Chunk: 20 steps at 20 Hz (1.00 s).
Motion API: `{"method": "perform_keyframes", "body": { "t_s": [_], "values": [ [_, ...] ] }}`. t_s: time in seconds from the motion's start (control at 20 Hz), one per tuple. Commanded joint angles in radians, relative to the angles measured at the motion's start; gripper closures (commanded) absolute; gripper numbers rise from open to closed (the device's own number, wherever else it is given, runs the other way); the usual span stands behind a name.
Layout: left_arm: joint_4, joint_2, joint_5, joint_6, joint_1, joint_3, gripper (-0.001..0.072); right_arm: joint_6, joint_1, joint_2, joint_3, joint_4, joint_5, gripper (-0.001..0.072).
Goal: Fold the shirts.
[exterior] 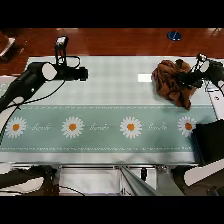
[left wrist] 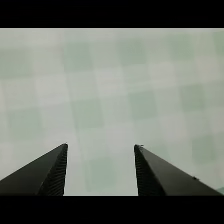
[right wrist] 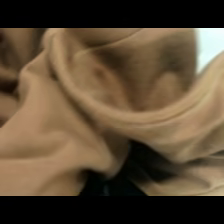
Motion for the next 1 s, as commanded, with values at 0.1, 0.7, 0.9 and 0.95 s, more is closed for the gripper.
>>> {"method": "perform_keyframes", "body": {
  "t_s": [0.1, 0.7, 0.9, 0.95],
  "values": [
    [-0.006, 0.174, -0.317, 0.017, 0.144, 0.045, 0.0201, -0.220, 0.017, 0.215, 0.103, 0.201, 0.052, 0.0690],
    [-0.267, 0.970, -0.170, -0.040, 0.106, -0.742, 0.0201, -0.320, 0.251, 0.644, 0.566, 0.310, 0.138, 0.0690],
    [-0.281, 0.961, -0.154, -0.040, 0.106, -0.743, 0.0201, -0.343, 0.367, 0.711, 0.551, 0.311, 0.379, 0.0690],
    [-0.281, 0.959, -0.155, -0.040, 0.106, -0.744, 0.0201, -0.342, 0.409, 0.719, 0.518, 0.311, 0.433, 0.0690]
  ]
}}
